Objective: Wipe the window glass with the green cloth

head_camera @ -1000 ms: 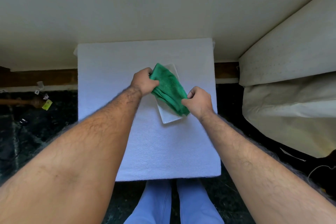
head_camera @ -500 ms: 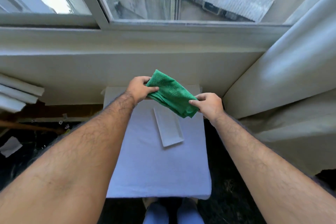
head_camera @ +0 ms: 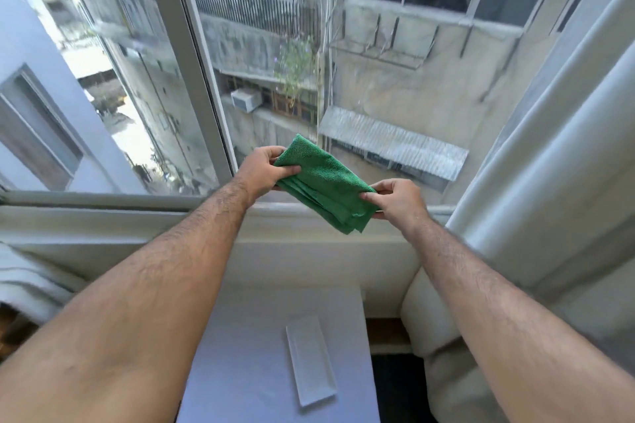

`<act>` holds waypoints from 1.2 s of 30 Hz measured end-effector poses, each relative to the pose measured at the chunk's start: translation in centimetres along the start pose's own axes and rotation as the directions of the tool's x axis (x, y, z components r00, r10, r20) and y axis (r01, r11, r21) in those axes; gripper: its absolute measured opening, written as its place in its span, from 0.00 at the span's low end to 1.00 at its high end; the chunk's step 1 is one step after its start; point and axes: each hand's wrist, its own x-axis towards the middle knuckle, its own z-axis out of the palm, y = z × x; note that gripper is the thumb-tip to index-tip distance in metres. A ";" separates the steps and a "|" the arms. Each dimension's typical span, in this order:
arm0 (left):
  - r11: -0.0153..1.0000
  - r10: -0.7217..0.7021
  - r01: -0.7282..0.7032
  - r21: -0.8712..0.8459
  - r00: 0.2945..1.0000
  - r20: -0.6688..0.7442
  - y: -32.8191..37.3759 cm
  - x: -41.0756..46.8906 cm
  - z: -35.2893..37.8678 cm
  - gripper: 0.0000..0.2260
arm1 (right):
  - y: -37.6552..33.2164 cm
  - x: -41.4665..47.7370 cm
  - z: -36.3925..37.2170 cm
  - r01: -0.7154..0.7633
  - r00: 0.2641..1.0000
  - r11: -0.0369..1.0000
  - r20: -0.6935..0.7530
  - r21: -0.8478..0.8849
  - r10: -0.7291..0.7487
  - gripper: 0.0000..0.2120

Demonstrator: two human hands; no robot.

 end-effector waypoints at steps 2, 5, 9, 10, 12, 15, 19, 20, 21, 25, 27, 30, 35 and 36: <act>0.997 0.073 -0.074 -0.036 0.997 -0.019 3.9 -0.2 -1.6 0.16 | -3.7 -0.4 -1.2 0.066 0.998 0.997 -0.018 0.029 -0.065 0.09; 0.981 0.176 -0.179 -0.067 0.983 -0.052 9.3 -0.5 -3.9 0.11 | -9.2 -1.1 -2.7 0.162 0.985 0.986 -0.067 0.043 -0.159 0.15; 0.954 0.288 -0.295 -0.057 0.952 -0.105 15.4 -1.1 -6.8 0.14 | -15.8 -2.5 -4.4 0.276 0.956 0.959 -0.119 0.059 -0.268 0.13; 0.945 0.314 -0.322 -0.052 0.943 -0.113 16.7 -1.3 -7.4 0.15 | -17.3 -2.8 -4.7 0.299 0.948 0.953 -0.130 0.057 -0.290 0.12; 0.925 0.365 -0.375 -0.065 0.922 -0.130 19.2 -1.7 -8.6 0.13 | -20.0 -3.2 -5.0 0.336 0.933 0.941 -0.150 0.047 -0.326 0.12; 0.891 0.411 -0.433 -0.138 0.897 -0.161 23.0 -2.2 -10.2 0.07 | -23.7 -4.0 -5.2 0.389 0.907 0.921 -0.183 0.026 -0.378 0.10; 0.844 0.443 -0.508 -0.174 0.842 -0.308 28.2 -1.7 -11.6 0.10 | -28.3 -4.3 -5.7 0.460 0.865 0.888 -0.234 0.016 -0.444 0.10; 0.837 0.461 -0.530 -0.133 0.816 -0.349 29.4 -1.5 -11.8 0.11 | -29.4 -4.3 -5.9 0.475 0.857 0.880 -0.234 0.011 -0.459 0.10; 0.831 0.486 -0.551 -0.080 0.788 -0.378 30.6 -1.3 -12.1 0.11 | -30.5 -4.2 -6.2 0.494 0.843 0.870 -0.239 -0.008 -0.481 0.10; 0.764 0.620 -0.636 0.112 0.673 -0.404 36.0 -0.3 -13.8 0.09 | -33.6 -3.5 -8.2 0.578 0.723 0.777 -0.284 -0.250 -0.630 0.14; 0.707 0.701 -0.658 0.259 0.603 -0.381 38.6 0.3 -14.4 0.09 | -34.3 -2.7 -10.3 0.579 0.648 0.728 -0.334 -0.367 -0.685 0.16; 0.612 0.786 -0.606 0.508 0.534 -0.311 40.7 1.4 -14.4 0.12 | -34.3 -0.8 -14.1 0.554 0.526 0.631 -0.359 -0.543 -0.771 0.20; 0.469 0.864 -0.516 0.717 0.436 -0.251 42.7 4.0 -13.1 0.14 | -33.7 3.5 -20.4 0.408 0.371 0.438 -0.293 -0.801 -0.881 0.32; 0.443 0.879 -0.484 0.755 0.402 -0.258 42.9 4.5 -12.7 0.14 | -33.8 4.4 -21.4 0.399 0.333 0.395 -0.270 -0.827 -0.903 0.32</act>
